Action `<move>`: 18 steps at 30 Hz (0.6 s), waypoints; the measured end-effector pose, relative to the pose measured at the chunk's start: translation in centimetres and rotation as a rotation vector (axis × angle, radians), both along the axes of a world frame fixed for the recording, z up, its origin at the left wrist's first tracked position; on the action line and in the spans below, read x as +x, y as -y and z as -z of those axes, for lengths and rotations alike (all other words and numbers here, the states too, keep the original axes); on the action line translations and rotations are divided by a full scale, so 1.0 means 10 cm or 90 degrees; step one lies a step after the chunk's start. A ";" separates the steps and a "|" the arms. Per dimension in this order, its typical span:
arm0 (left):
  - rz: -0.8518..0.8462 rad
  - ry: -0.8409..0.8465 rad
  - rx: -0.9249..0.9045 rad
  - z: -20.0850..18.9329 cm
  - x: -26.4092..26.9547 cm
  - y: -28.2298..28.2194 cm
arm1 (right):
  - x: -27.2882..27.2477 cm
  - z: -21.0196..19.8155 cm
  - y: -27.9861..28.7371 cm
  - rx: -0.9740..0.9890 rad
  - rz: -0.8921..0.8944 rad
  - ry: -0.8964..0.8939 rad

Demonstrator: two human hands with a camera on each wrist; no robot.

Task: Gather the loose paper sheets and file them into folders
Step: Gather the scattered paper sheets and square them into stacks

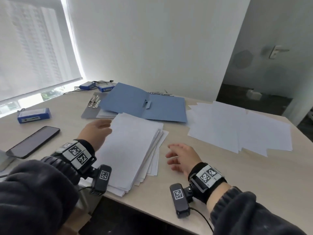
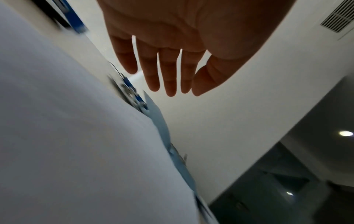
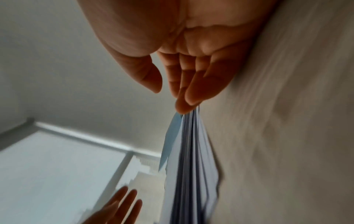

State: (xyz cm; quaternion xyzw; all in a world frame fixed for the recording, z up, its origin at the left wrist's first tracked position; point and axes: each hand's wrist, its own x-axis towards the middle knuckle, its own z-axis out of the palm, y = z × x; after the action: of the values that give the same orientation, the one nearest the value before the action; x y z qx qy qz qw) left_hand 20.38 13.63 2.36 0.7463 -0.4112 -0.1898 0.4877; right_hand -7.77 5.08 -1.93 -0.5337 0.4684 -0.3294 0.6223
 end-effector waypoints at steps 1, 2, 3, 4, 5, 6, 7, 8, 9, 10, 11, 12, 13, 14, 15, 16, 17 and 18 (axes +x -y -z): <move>0.031 -0.028 -0.022 -0.03 -0.17 0.06 | -0.13 0.02 0.06 0.001 0.037 0.019; 0.065 -0.062 -0.035 -0.05 -0.36 0.12 | -0.26 0.04 0.11 -0.001 0.074 0.041; 0.100 -0.099 -0.043 -0.05 -0.55 0.19 | -0.40 0.06 0.16 -0.006 0.109 0.062; 0.130 -0.134 -0.046 -0.04 -0.75 0.25 | -0.53 0.08 0.20 -0.015 0.140 0.077; 0.159 -0.169 -0.049 -0.02 -0.96 0.31 | -0.67 0.10 0.25 -0.028 0.168 0.084; 0.181 -0.207 -0.053 0.00 -1.17 0.38 | -0.81 0.11 0.27 -0.041 0.191 0.086; 0.199 -0.253 -0.059 0.04 -1.38 0.44 | -0.96 0.13 0.29 -0.052 0.209 0.085; 0.211 -0.306 -0.063 0.09 -1.57 0.51 | -1.10 0.14 0.30 -0.063 0.224 0.083; 0.220 -0.360 -0.064 0.16 -1.76 0.58 | -1.25 0.15 0.30 -0.075 0.236 0.079; 0.226 -0.409 -0.061 0.23 -1.93 0.64 | -1.41 0.17 0.31 -0.089 0.249 0.072; 0.234 -0.449 -0.058 0.30 -2.10 0.70 | -1.56 0.18 0.31 -0.101 0.264 0.060; 0.242 -0.473 -0.054 0.36 -2.25 0.77 | -1.72 0.19 0.31 -0.113 0.281 0.047; 0.252 -0.488 -0.050 0.41 -2.40 0.83 | -1.86 0.21 0.32 -0.125 0.300 0.034; 0.260 -0.498 -0.045 0.44 -2.52 0.89 | -2.00 0.21 0.33 -0.135 0.318 0.021; 0.266 -0.508 -0.042 0.46 -2.64 0.96 | -2.13 0.22 0.35 -0.145 0.335 0.006; 0.268 -0.516 -0.041 0.47 -2.74 1.02 | -2.25 0.22 0.36 -0.155 0.350 -0.011; 0.272 -0.515 -0.042 0.48 -2.82 1.09 | -2.34 0.22 0.38 -0.166 0.361 -0.029; 0.274 -0.500 -0.044 0.48 -2.89 1.15 | -2.42 0.22 0.40 -0.176 0.368 -0.044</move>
State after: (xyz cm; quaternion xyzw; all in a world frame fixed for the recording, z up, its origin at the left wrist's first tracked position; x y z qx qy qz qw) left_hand -8.54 2.11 -2.48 0.4985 -0.3471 -0.5421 0.5806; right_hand -31.94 1.05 -4.09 -0.4688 0.5723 -0.5350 0.4080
